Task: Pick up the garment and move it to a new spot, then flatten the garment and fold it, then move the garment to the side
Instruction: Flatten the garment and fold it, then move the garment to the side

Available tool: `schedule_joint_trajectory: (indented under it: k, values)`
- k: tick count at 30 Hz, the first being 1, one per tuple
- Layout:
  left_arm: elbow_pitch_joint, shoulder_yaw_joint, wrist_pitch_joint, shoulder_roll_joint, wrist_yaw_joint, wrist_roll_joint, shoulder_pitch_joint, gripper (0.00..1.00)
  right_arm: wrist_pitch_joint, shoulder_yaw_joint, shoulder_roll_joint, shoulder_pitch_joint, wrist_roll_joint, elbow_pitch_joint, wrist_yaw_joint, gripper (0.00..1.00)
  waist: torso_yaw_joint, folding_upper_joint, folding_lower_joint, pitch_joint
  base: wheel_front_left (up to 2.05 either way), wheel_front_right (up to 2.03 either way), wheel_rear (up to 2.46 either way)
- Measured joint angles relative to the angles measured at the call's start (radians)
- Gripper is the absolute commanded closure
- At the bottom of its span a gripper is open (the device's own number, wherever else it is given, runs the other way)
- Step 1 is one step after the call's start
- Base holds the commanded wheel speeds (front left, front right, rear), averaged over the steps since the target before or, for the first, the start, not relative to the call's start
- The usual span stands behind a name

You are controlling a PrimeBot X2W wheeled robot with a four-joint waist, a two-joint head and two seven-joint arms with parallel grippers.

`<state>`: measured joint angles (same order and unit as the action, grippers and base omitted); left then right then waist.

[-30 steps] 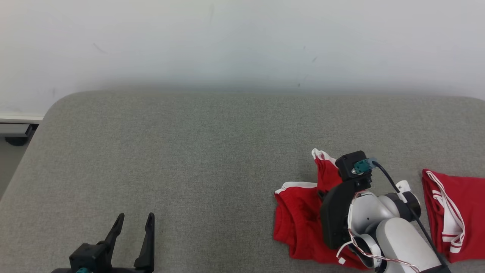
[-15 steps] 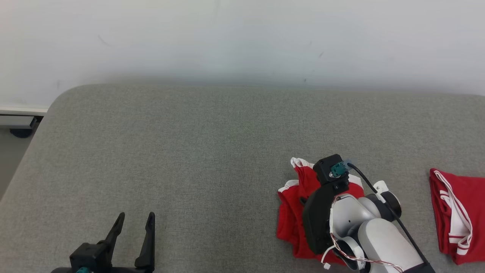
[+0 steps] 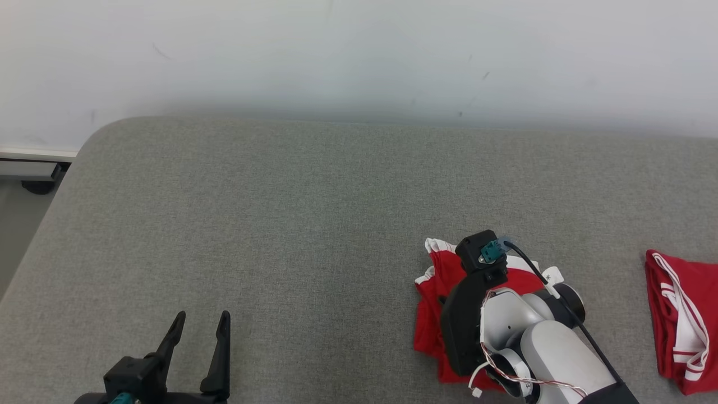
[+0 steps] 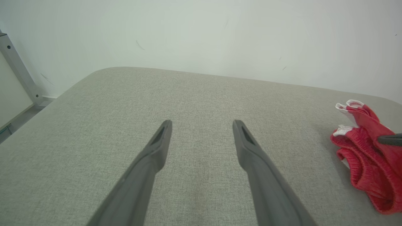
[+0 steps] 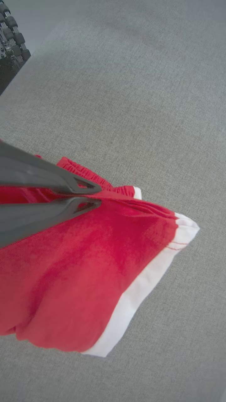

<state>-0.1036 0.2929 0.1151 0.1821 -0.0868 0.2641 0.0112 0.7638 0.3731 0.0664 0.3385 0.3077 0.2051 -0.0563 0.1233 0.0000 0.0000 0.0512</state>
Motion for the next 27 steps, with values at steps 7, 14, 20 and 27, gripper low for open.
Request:
schedule_joint_trajectory:
  k: [7,14,20,27]
  values:
    - [-0.001,-0.001,0.000,0.000,-0.001,0.000,0.000,0.00,-0.063,-0.022,-0.003,0.027,0.026,0.002,-0.022,0.00,0.003,0.0000,0.0000,0.003,0.00,0.00,0.00]
    - [-0.003,-0.001,0.000,0.000,-0.001,0.000,0.000,0.00,-0.153,-0.099,-0.004,0.050,0.060,-0.071,-0.042,0.00,-0.001,0.0000,0.0000,0.003,0.00,0.00,0.00]
    - [-0.003,-0.016,0.007,0.001,-0.002,0.000,-0.006,0.00,-0.163,-0.189,0.097,-0.065,0.007,-0.096,-0.059,0.00,-0.012,0.0001,0.0000,-0.002,0.00,0.00,0.00]
    - [-0.002,-0.010,0.009,0.000,-0.002,0.000,-0.006,0.00,-0.166,-0.260,0.152,-0.163,-0.003,-0.061,-0.062,0.00,-0.030,0.0000,0.0000,-0.005,0.00,0.00,0.00]
